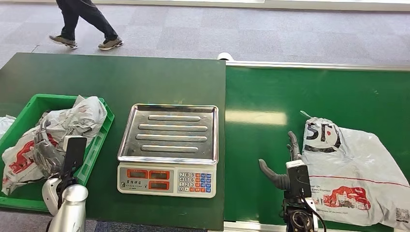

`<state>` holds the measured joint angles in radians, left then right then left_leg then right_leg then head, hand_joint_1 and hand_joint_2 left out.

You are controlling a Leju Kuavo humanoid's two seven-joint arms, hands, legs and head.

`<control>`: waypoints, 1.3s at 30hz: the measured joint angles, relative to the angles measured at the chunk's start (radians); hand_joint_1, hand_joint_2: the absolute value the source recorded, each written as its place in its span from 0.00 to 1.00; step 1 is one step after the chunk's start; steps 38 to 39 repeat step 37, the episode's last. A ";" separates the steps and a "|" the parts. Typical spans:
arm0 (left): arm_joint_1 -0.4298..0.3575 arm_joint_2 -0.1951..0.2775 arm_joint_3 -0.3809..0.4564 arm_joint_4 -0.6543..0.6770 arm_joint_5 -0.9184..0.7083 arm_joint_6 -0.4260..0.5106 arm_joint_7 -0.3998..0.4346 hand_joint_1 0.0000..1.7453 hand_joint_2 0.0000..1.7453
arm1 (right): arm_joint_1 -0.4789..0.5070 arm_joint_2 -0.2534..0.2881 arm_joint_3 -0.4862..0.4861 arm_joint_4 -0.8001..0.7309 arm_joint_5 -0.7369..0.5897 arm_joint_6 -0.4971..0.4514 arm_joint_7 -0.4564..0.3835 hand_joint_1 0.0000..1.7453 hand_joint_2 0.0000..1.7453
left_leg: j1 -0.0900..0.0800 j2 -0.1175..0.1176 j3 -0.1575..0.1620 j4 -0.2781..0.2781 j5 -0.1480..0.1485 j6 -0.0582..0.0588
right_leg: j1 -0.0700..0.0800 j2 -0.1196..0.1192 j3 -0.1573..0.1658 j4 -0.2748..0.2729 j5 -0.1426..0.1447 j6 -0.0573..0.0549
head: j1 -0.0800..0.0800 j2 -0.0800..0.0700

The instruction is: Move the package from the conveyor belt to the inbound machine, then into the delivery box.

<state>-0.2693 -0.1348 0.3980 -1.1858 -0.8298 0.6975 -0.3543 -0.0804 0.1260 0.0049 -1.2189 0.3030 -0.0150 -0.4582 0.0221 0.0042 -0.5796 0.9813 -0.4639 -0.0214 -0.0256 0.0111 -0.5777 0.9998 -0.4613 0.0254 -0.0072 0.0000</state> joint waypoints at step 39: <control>0.096 -0.094 -0.100 -0.534 0.341 0.001 -0.345 0.00 1.00 | -0.025 0.001 0.000 0.008 -0.022 0.007 -0.029 0.00 1.00 | 0.000 -0.002 -0.001 0.000 0.000 0.000 | 0.000 -0.001 0.000 0.000 0.000 0.000 | 0.000 0.000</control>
